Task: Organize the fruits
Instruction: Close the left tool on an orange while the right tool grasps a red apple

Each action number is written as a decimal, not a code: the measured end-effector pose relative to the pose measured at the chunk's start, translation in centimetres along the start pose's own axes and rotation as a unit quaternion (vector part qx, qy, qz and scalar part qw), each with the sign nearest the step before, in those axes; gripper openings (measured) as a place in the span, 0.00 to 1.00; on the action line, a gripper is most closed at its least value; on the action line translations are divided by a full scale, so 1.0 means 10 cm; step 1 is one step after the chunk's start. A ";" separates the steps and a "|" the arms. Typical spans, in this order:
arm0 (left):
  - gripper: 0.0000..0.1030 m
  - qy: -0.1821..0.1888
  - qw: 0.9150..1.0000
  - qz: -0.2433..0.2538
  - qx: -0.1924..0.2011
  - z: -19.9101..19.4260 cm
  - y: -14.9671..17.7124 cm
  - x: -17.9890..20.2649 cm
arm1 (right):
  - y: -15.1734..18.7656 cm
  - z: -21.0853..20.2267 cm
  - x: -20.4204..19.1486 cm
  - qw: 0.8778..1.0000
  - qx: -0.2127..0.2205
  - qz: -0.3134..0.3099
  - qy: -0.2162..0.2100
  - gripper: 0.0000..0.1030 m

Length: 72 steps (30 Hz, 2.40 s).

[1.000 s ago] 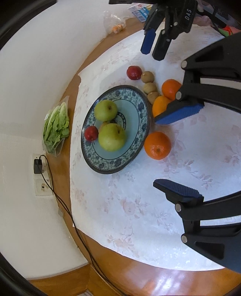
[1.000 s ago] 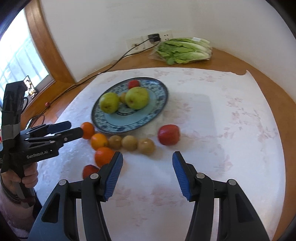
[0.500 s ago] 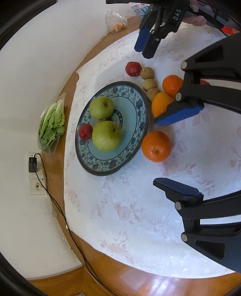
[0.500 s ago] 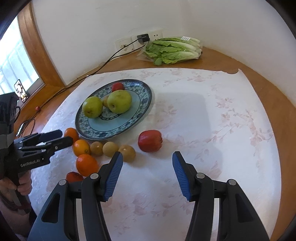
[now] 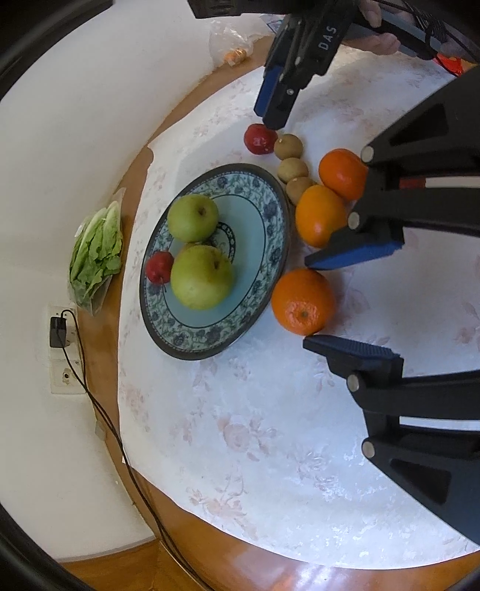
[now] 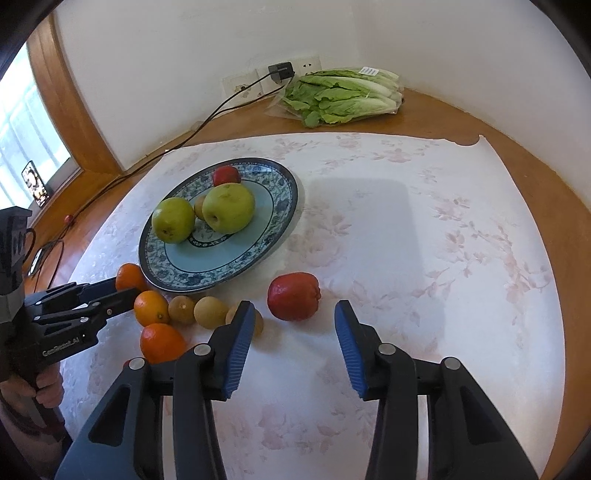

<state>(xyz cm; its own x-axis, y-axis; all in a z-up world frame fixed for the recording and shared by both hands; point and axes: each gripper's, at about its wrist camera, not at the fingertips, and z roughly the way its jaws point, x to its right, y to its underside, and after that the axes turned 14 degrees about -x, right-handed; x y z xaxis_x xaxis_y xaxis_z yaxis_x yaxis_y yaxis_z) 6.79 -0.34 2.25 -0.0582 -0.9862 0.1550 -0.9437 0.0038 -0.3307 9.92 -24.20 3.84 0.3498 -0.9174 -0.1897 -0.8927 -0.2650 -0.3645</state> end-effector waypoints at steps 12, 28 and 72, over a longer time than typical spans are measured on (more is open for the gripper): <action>0.36 0.016 1.000 -0.015 0.001 -0.04 0.07 -0.12 | -0.06 0.08 -0.01 1.000 0.006 -0.002 0.008 0.45; 0.36 0.017 1.000 -0.014 0.008 -0.04 0.09 -0.13 | -0.02 0.08 0.01 1.000 0.013 0.007 0.018 0.45; 0.36 0.003 1.000 0.022 0.018 -0.01 0.13 -0.06 | -0.05 0.27 -0.17 0.996 0.007 0.006 0.094 0.35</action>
<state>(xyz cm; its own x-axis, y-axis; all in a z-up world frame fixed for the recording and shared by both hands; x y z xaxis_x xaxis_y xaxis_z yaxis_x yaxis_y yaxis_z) 5.59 0.26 1.84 -0.1017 -0.9840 0.1460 -0.9282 0.0410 -0.3699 10.57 -21.70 1.91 0.2783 -0.9603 -0.0215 -0.8922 -0.2502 -0.3759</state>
